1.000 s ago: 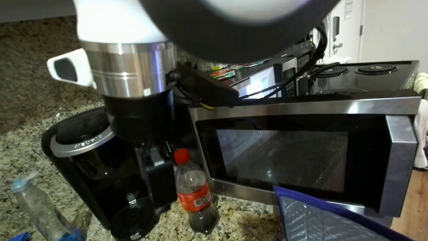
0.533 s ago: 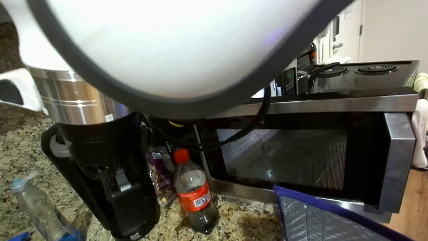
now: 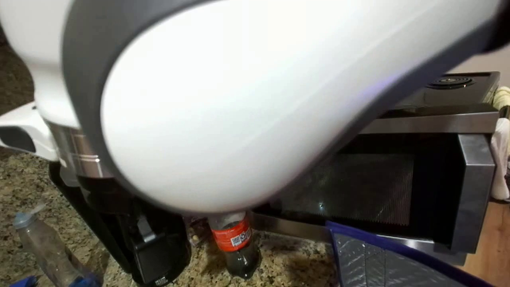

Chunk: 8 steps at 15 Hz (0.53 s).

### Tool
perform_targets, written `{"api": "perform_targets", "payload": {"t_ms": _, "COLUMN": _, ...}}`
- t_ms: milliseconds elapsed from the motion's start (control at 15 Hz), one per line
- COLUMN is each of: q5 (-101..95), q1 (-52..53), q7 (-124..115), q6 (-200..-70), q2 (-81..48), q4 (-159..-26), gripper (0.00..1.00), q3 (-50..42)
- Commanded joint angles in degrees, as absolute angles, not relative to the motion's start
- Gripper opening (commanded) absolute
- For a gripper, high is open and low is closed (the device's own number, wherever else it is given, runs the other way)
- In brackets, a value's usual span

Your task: Open the coffee maker and place the bottle inside the blue bag

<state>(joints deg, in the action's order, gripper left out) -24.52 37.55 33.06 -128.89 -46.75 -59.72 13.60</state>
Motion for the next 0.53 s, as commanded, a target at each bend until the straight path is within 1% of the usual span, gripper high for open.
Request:
{"api": "perform_targets", "payload": {"t_ms": 0, "q5": -27.9, "q1": 41.5, "q7": 33.8, "q6": -129.2, "q2": -52.8, "q4": -52.0, "gripper": 1.0, "q3": 9.7}}
{"api": "perform_targets", "payload": {"t_ms": 67, "q5": -28.8, "q1": 42.2, "q7": 33.2, "q6": -128.5, "q2": -54.7, "q4": -49.1, "gripper": 1.0, "q3": 9.4}}
{"api": "perform_targets", "payload": {"t_ms": 467, "q5": -29.7, "q1": 46.9, "q7": 28.8, "q6": -128.4, "q2": -59.1, "q4": -40.8, "gripper": 1.0, "q3": 0.8}}
